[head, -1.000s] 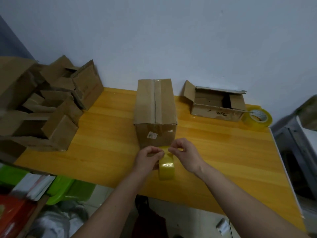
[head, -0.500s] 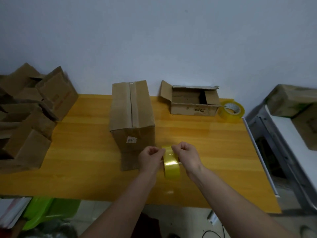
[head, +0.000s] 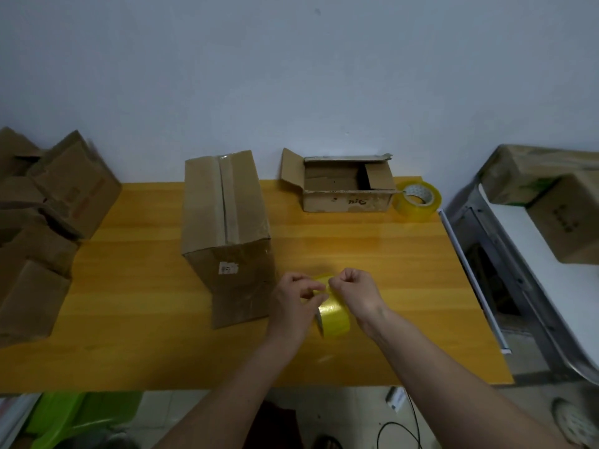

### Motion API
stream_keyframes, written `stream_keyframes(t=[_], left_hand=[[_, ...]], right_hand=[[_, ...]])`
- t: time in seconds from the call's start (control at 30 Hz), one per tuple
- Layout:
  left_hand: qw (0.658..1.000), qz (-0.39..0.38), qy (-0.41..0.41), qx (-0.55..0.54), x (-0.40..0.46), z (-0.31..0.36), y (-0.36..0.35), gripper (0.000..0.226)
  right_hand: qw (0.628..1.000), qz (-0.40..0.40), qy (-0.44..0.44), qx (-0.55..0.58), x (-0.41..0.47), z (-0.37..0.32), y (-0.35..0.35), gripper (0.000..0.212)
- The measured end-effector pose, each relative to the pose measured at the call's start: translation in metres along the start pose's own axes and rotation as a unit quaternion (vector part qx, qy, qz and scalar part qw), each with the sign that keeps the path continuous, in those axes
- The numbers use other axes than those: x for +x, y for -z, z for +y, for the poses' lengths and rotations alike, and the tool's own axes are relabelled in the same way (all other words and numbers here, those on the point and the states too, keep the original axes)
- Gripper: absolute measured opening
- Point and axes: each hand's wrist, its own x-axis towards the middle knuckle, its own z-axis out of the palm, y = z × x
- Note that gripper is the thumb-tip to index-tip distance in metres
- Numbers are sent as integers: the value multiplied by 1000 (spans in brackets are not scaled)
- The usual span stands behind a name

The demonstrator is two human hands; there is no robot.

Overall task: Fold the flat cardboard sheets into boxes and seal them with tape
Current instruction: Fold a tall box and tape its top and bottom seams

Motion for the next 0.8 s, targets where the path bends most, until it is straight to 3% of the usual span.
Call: stream_keyframes(t=[0.1, 0.2, 0.33, 0.47, 0.57, 0.67, 0.8], left_hand=[[1000, -10, -15, 21, 3, 2, -6, 15], [995, -37, -57, 72, 4, 6, -12, 31], [995, -57, -56, 60, 6, 11, -17, 23], [993, -95, -57, 46, 10, 15, -24, 18], [989, -117, -66, 56, 12, 16, -27, 26], [987, -127, -69, 65, 12, 18, -29, 34], [980, -88, -108, 142, 10, 20, -36, 16]], right_hand=[[1000, -4, 9, -23, 0, 2, 9, 30], [999, -11, 24, -23, -1, 2, 19, 28], [996, -67, 64, 1, -6, 2, 34, 18], [994, -81, 70, 19, -10, 6, 46, 22], [993, -99, 69, 13, -12, 9, 52, 19], [994, -84, 63, 4, -10, 13, 54, 15], [998, -50, 36, 17, -7, 14, 51, 18]])
